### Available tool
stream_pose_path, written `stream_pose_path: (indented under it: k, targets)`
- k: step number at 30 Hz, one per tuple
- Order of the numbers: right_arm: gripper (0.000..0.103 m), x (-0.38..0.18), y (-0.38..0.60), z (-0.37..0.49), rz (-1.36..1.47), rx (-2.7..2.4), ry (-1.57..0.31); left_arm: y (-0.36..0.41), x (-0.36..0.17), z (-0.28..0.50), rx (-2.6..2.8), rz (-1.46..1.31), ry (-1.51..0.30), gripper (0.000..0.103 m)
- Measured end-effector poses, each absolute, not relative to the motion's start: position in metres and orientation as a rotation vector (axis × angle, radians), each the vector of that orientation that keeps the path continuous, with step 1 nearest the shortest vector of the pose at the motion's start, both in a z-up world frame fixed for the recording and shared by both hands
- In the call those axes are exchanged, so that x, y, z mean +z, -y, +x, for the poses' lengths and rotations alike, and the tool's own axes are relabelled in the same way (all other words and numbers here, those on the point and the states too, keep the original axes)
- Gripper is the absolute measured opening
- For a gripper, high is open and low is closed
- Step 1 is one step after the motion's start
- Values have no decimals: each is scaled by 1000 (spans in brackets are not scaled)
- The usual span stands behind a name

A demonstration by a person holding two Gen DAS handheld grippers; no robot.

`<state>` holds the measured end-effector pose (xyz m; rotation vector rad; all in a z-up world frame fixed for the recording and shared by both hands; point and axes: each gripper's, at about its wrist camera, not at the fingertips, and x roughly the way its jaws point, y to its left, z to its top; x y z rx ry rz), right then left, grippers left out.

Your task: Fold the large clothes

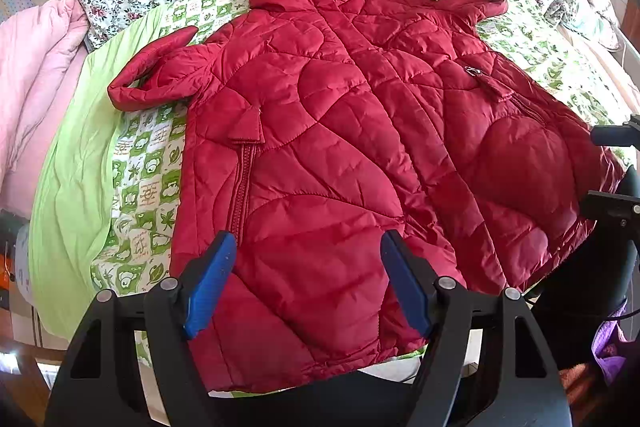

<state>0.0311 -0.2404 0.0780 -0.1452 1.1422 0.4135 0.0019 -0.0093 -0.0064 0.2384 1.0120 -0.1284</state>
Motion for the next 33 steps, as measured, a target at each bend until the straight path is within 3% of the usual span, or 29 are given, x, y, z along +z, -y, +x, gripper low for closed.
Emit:
stream_pose_path:
  k: [24,33]
  targets:
    - [103,81,256,60,-95,367,-1089,-3,-15,35,-148,162,-1055,75]
    - [103,90,290,111,-8,331,-1047,-10,-24,64,-137,110,-1109,82]
